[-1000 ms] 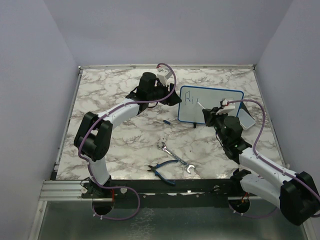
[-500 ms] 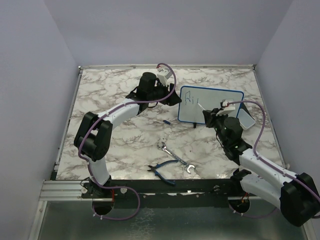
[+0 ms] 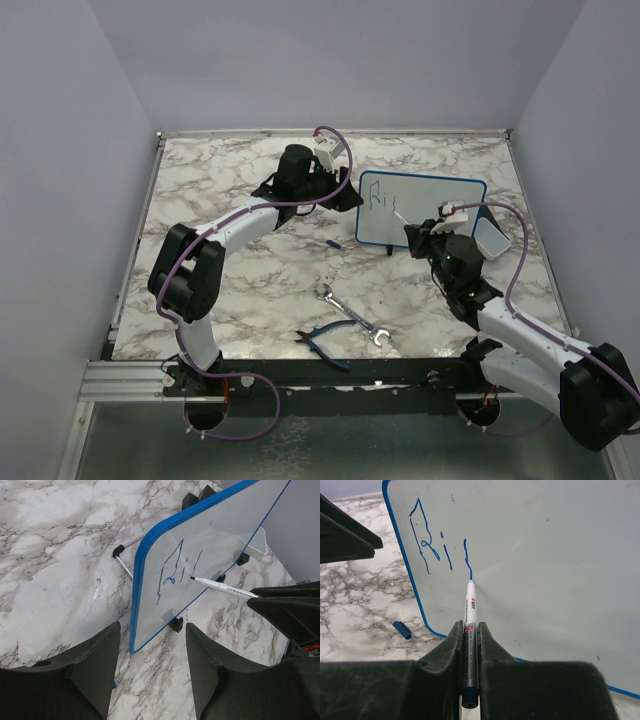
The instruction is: Write a sentence on the whiteboard
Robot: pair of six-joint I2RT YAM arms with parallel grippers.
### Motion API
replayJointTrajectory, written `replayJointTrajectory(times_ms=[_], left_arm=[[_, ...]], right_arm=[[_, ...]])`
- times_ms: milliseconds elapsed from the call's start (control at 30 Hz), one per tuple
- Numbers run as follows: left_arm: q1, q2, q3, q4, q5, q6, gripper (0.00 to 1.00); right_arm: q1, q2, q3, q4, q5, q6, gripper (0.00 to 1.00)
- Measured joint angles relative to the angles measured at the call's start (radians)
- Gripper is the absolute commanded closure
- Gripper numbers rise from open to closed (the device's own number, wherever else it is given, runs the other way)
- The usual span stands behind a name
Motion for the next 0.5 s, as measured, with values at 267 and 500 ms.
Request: replayJointTrajectory(times_ms=[267, 500], left_arm=[[0.000, 0.000, 0.000, 0.000, 0.000, 0.000, 0.44], [0.000, 0.000, 0.000, 0.000, 0.002, 0.000, 0.44]], right_arm=[[0.000, 0.031, 0.000, 0.008, -0.032, 0.000, 0.99], [0.000, 0.045, 0.000, 0.030, -0.058, 0.000, 1.00]])
